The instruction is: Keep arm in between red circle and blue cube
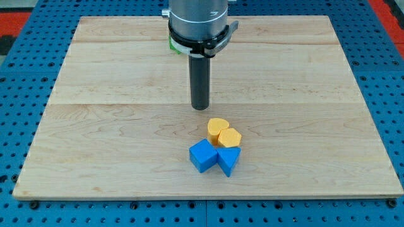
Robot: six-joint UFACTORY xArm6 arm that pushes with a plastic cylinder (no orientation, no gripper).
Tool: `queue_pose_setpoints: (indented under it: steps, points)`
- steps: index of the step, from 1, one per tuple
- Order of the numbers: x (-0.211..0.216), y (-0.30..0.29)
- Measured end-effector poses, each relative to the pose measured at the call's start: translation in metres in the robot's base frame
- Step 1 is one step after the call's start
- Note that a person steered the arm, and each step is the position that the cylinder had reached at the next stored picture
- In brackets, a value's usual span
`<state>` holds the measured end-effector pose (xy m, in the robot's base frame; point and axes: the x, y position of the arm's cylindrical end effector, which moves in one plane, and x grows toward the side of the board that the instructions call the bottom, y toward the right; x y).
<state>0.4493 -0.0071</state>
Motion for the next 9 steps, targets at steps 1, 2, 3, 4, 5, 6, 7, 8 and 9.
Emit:
queue_pose_setpoints:
  steps: [1, 2, 3, 4, 5, 6, 7, 8, 9]
  points:
    - [-0.005, 0.000]
    - [-0.024, 0.000]
    - [-0.053, 0.000]
    - [-0.067, 0.044]
    - [-0.073, 0.090]
    - [-0.083, 0.098]
    - [-0.098, 0.101]
    - [-0.114, 0.101]
    - [-0.125, 0.101]
